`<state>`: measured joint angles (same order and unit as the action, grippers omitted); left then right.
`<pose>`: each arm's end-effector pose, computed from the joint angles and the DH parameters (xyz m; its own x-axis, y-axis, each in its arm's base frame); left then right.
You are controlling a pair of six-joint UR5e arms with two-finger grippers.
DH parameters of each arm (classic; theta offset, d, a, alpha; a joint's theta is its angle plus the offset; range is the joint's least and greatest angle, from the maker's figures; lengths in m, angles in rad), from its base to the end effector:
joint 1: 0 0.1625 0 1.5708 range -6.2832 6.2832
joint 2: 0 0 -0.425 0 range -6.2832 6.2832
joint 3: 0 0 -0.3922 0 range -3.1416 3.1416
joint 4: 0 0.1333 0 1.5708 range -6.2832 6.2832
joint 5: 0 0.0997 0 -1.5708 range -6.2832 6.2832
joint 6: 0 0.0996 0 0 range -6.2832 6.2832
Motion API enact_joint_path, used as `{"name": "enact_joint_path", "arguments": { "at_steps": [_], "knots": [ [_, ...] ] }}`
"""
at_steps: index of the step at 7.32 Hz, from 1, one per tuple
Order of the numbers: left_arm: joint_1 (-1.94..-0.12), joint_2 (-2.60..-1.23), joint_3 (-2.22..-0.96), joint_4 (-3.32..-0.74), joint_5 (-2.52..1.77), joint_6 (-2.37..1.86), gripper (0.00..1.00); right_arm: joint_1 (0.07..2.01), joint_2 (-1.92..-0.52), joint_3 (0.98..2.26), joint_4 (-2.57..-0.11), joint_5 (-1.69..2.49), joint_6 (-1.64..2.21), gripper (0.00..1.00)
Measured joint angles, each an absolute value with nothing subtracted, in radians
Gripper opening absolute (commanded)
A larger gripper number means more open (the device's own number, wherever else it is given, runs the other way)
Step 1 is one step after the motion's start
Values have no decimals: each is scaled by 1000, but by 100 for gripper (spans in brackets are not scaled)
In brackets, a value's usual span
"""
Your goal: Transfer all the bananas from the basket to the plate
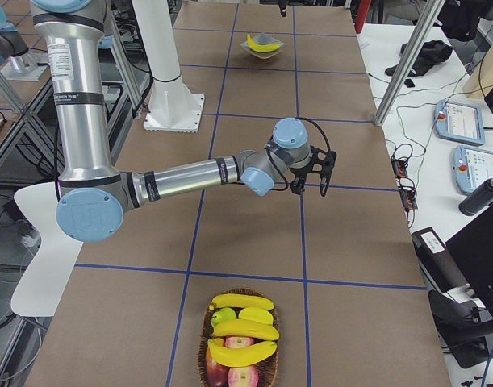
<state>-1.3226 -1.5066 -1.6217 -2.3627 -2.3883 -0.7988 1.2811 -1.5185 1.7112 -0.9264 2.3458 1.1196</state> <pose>0.0600 -0.4838 0.5703 0.5001 -0.0308 -0.8654 0.2629 0.9576 0.1178 -0.0895 -0.5230 0.4854 0.4060 0.2713 0.8727 -0.3991 0.9117 -0.0978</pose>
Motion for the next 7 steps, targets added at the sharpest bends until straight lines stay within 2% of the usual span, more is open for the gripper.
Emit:
{"name": "enact_joint_path", "arguments": {
  "at_steps": [2,7],
  "knots": [
    [-1351,-1507,-1628,-2264,-2330,-585,91,1315,-1588,1692,-928,2330,938,100],
    [-1361,-1496,-1641,-2229,-2325,-526,92,1424,-1777,1682,-1066,2317,572,100]
  ]
}}
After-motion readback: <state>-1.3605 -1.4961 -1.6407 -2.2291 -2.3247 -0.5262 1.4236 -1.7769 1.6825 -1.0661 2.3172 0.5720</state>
